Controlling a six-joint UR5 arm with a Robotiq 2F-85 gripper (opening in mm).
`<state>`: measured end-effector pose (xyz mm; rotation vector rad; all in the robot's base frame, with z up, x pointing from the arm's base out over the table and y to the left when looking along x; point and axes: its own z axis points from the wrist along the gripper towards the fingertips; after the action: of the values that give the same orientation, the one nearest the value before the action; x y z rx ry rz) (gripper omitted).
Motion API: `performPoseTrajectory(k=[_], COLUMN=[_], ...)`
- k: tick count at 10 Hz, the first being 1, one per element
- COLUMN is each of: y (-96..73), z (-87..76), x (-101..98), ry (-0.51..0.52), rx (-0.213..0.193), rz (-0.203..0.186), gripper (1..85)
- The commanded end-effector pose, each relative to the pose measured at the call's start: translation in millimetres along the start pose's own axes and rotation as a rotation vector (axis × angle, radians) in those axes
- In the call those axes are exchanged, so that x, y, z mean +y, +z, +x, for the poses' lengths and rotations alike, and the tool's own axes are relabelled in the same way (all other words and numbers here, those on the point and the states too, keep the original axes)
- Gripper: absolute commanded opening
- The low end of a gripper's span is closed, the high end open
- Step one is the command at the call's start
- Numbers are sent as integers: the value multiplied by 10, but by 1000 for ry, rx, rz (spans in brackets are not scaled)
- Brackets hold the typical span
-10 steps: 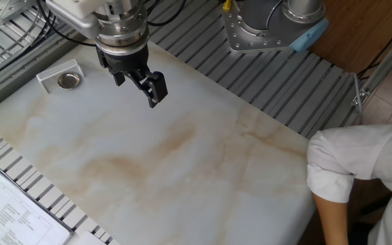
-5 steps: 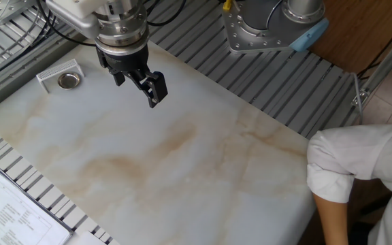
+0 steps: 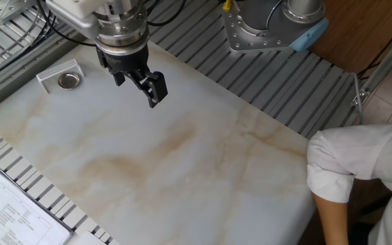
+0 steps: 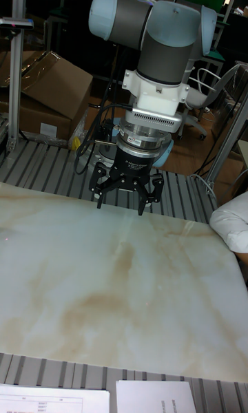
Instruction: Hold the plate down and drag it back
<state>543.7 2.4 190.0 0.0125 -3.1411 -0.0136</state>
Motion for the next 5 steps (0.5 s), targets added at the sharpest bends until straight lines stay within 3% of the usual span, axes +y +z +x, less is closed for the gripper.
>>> performPoseTrajectory(k=[1,2,4,5], y=[-16,-11,-1,-1], z=[-30,-14,-1,3], x=[313,261,102,86], ry=[52,47,59,58], rx=[-9,-4,0,2], rz=[-112,-92,-31,-25], gripper=[840,13,13,13])
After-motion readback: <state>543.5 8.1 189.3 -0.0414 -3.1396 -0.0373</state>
